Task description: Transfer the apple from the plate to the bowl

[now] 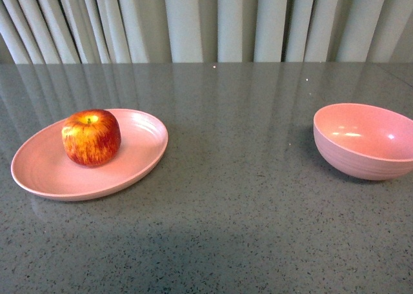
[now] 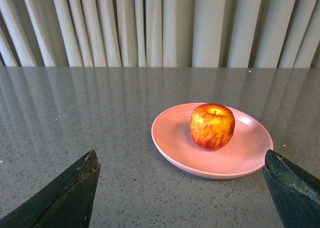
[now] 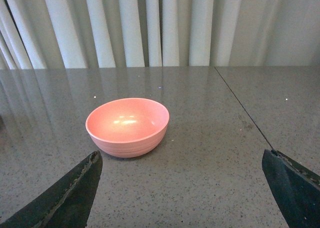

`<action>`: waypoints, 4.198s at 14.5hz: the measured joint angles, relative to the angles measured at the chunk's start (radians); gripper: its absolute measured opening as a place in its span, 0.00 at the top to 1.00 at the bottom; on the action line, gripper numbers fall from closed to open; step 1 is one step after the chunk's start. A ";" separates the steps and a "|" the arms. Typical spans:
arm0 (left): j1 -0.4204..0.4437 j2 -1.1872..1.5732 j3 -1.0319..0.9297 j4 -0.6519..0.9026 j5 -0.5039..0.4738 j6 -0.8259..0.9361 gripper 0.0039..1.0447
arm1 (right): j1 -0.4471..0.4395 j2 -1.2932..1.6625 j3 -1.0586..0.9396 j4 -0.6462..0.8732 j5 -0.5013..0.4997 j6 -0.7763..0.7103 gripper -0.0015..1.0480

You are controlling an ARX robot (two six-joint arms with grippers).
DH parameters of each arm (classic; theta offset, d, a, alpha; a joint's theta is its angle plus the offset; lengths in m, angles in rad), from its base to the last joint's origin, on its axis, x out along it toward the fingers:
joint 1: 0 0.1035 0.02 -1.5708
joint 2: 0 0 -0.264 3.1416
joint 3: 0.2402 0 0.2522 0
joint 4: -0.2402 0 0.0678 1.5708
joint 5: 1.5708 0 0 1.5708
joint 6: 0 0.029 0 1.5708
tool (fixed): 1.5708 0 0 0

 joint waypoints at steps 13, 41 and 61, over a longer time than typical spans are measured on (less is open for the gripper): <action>0.000 0.000 0.000 0.000 0.000 0.000 0.06 | 0.000 0.000 0.000 0.000 0.000 0.000 0.06; 0.000 0.000 0.000 0.000 0.000 0.000 0.06 | -0.030 1.733 1.037 0.047 -0.094 0.051 0.06; 0.000 0.000 0.000 0.000 0.000 0.000 0.06 | -0.019 1.774 1.006 0.029 -0.144 0.144 0.97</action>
